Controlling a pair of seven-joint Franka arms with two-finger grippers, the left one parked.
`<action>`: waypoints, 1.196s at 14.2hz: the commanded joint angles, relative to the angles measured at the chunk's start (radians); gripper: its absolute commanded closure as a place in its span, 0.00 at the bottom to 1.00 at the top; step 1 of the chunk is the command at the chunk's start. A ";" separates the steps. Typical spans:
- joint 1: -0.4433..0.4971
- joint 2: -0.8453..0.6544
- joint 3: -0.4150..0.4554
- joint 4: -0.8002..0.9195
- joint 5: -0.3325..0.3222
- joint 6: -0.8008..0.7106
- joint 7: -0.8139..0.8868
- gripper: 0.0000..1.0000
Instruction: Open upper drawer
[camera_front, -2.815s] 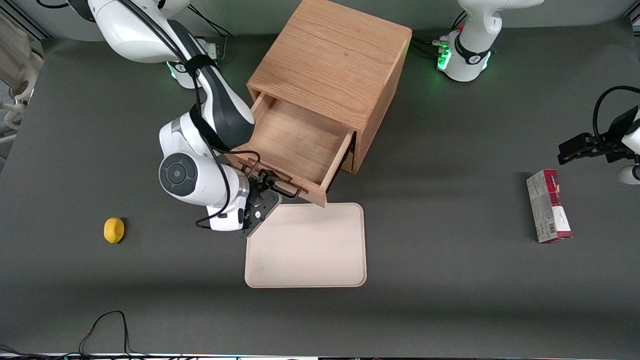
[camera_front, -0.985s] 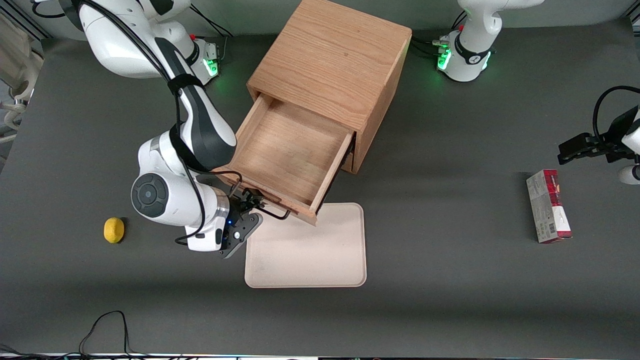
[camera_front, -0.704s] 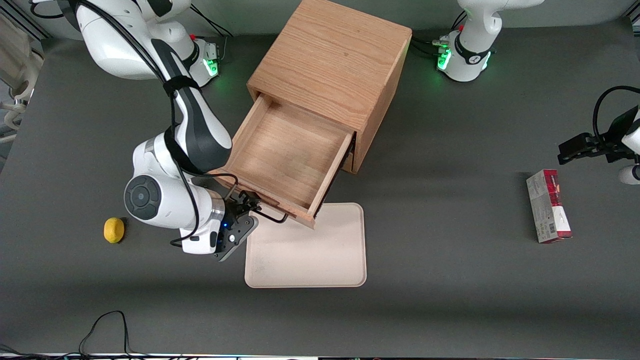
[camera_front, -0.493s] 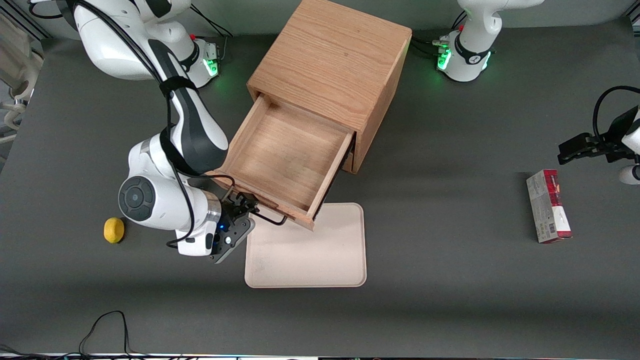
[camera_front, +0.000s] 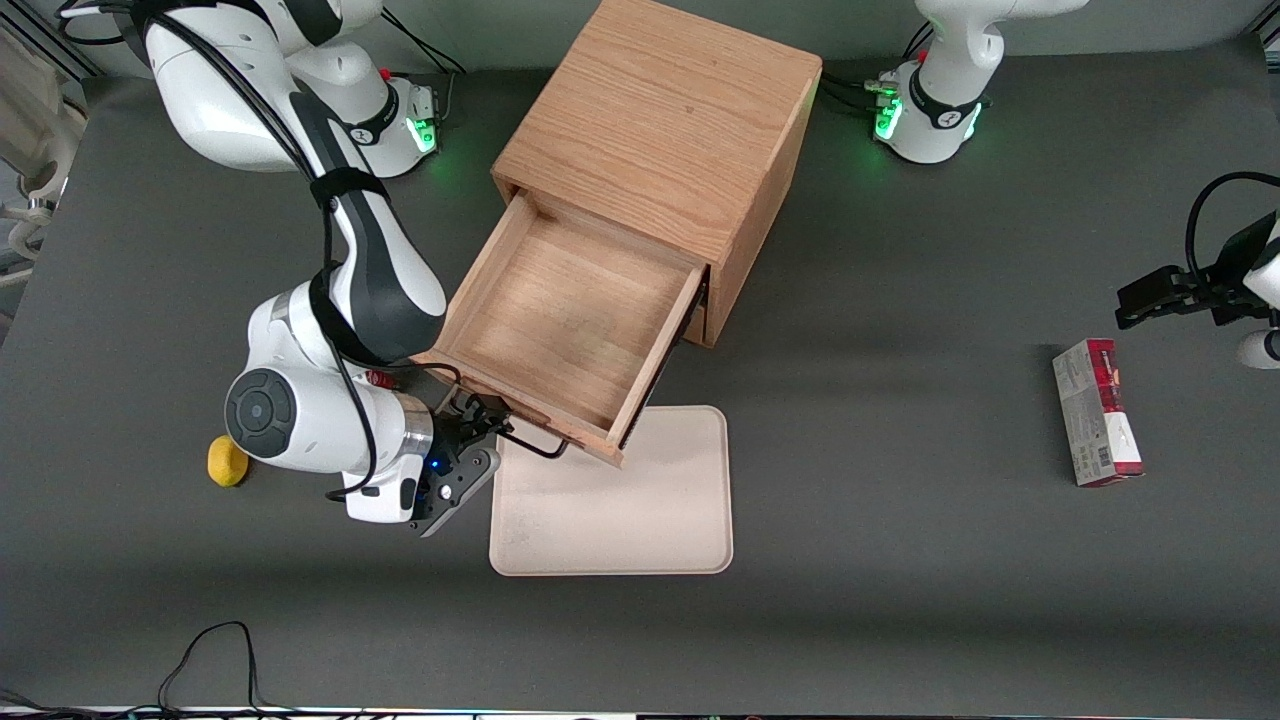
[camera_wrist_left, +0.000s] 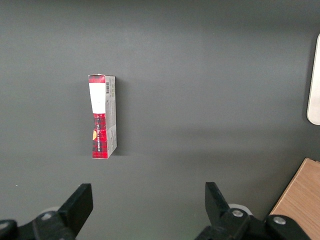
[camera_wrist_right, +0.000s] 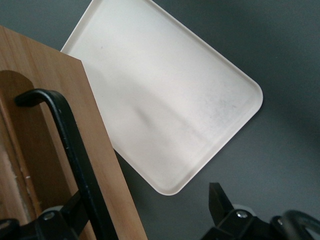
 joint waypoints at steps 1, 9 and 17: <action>-0.026 0.035 0.009 0.058 0.026 -0.013 -0.024 0.00; -0.026 0.035 0.009 0.107 0.033 -0.060 -0.023 0.00; -0.028 0.037 0.009 0.117 0.032 -0.057 -0.023 0.00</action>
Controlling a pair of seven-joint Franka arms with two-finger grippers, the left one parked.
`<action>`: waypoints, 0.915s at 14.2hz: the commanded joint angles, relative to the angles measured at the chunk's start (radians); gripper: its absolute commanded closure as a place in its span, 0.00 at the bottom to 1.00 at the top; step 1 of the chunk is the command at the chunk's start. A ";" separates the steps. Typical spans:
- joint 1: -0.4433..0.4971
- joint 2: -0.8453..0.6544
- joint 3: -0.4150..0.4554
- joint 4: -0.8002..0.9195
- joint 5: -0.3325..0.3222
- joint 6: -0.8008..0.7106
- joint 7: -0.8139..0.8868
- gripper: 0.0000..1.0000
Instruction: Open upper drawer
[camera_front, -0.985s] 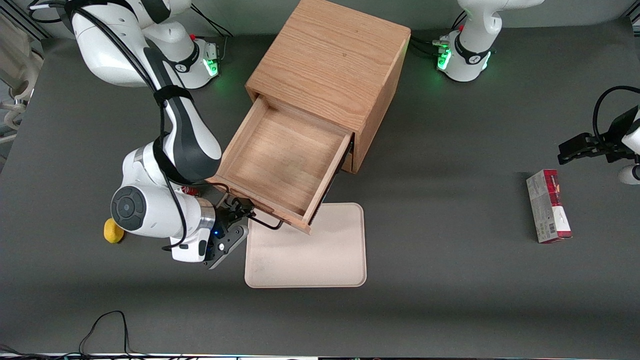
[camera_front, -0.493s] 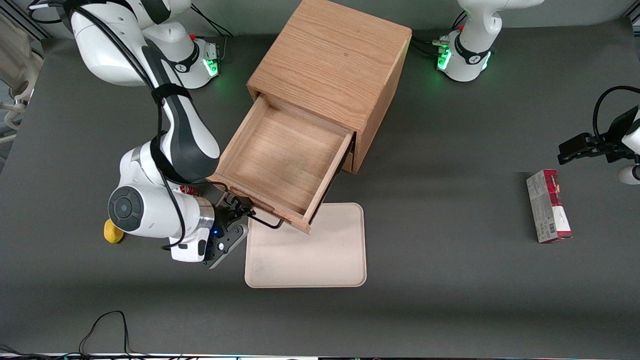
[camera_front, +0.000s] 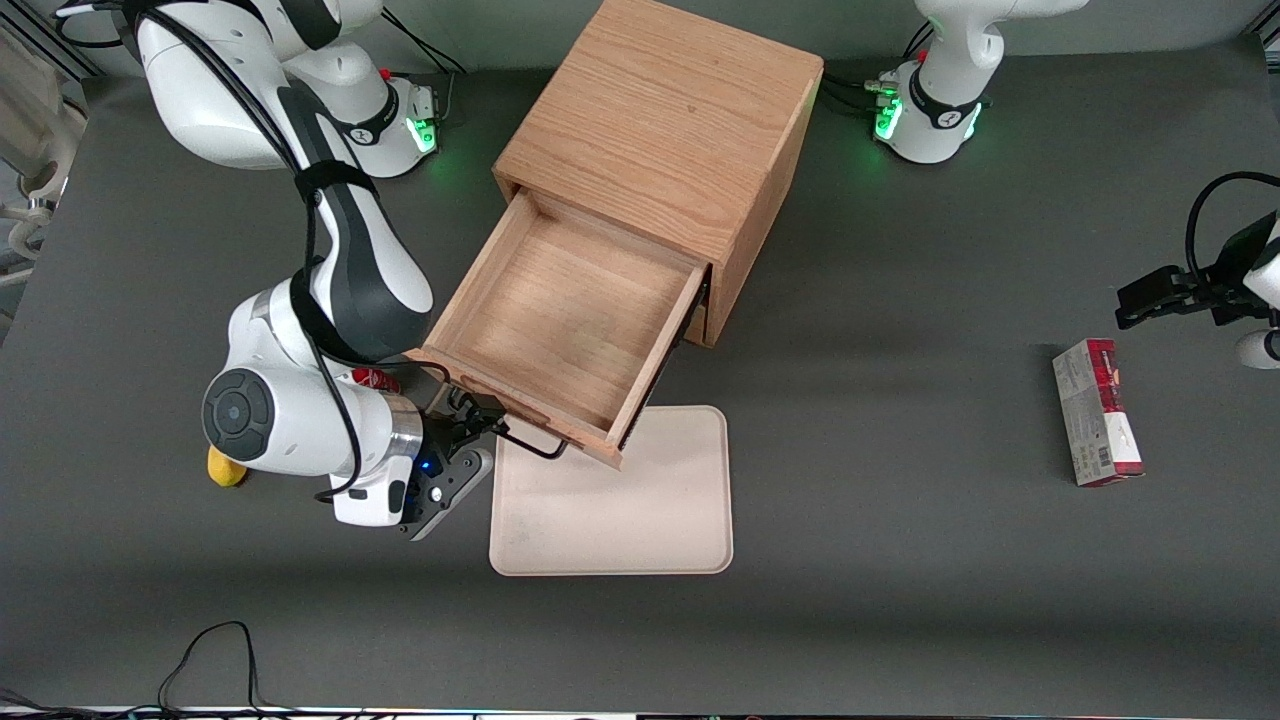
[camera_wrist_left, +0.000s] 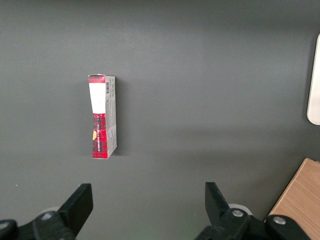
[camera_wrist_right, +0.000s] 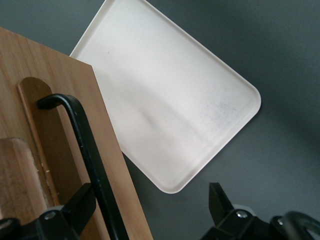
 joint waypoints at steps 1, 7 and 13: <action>-0.023 0.031 0.005 0.056 0.022 -0.005 -0.022 0.00; -0.042 0.039 0.005 0.073 0.022 -0.005 -0.024 0.00; -0.053 0.036 0.005 0.076 0.022 -0.011 -0.022 0.00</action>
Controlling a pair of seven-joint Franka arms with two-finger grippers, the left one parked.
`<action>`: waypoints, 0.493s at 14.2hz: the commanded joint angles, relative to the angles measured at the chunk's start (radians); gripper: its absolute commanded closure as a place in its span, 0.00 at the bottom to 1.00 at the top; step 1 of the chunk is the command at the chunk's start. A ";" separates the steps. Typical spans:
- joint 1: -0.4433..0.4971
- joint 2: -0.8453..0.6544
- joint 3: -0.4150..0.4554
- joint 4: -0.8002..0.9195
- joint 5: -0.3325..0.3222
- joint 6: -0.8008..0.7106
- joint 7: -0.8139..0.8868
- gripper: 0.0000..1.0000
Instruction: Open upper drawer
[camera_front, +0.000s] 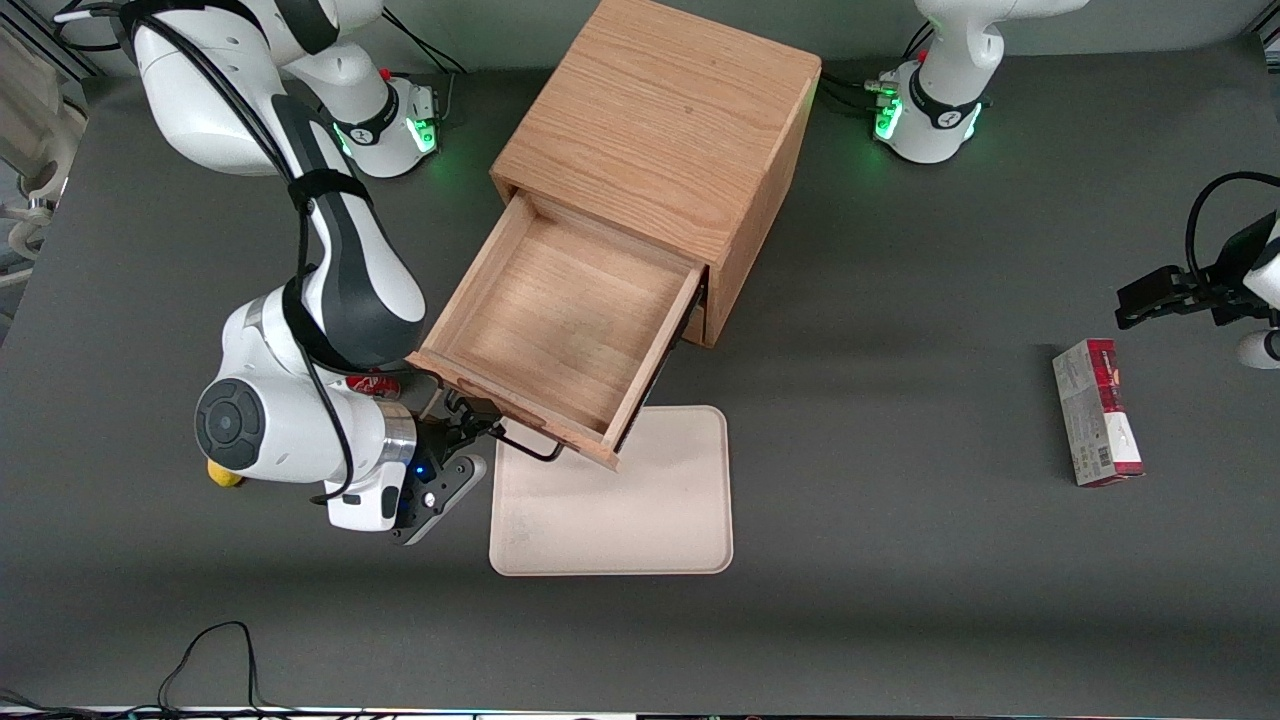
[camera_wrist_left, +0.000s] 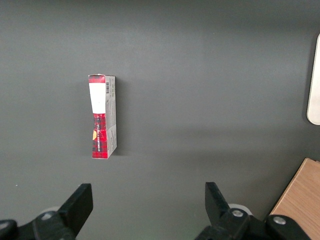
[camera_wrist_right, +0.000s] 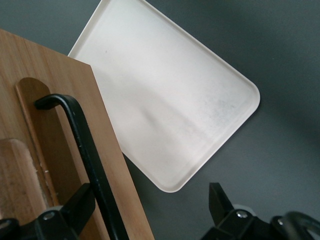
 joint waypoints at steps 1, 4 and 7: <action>-0.034 0.028 -0.001 0.088 0.011 -0.021 -0.022 0.00; -0.034 0.025 0.001 0.139 0.011 -0.088 -0.011 0.00; -0.032 0.009 -0.001 0.163 0.011 -0.160 -0.001 0.00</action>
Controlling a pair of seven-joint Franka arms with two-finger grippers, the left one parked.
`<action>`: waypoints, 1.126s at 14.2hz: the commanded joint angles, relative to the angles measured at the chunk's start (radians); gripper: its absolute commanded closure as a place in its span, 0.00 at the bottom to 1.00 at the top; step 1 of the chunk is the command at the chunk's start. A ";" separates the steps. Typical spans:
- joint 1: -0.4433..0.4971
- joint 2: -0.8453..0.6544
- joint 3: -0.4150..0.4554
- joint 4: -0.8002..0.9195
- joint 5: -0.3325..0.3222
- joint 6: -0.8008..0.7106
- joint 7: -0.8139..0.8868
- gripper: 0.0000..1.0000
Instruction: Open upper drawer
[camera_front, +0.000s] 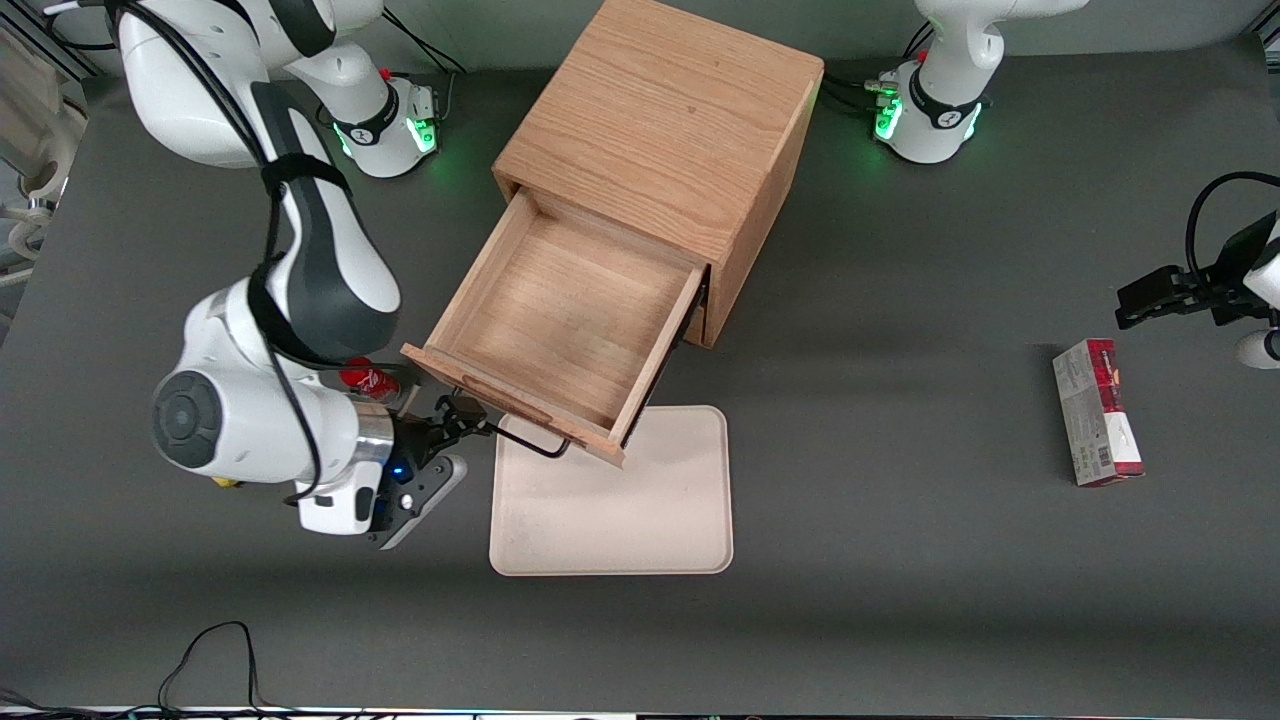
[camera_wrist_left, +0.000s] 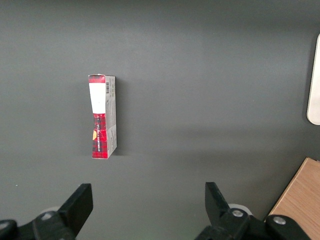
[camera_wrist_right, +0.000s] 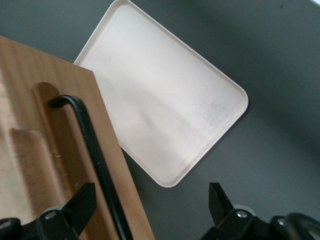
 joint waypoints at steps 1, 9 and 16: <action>-0.006 -0.004 0.000 0.052 0.009 -0.076 0.001 0.00; -0.011 -0.315 -0.075 -0.268 -0.077 -0.150 -0.013 0.00; -0.009 -0.843 -0.193 -1.012 -0.258 0.194 0.065 0.00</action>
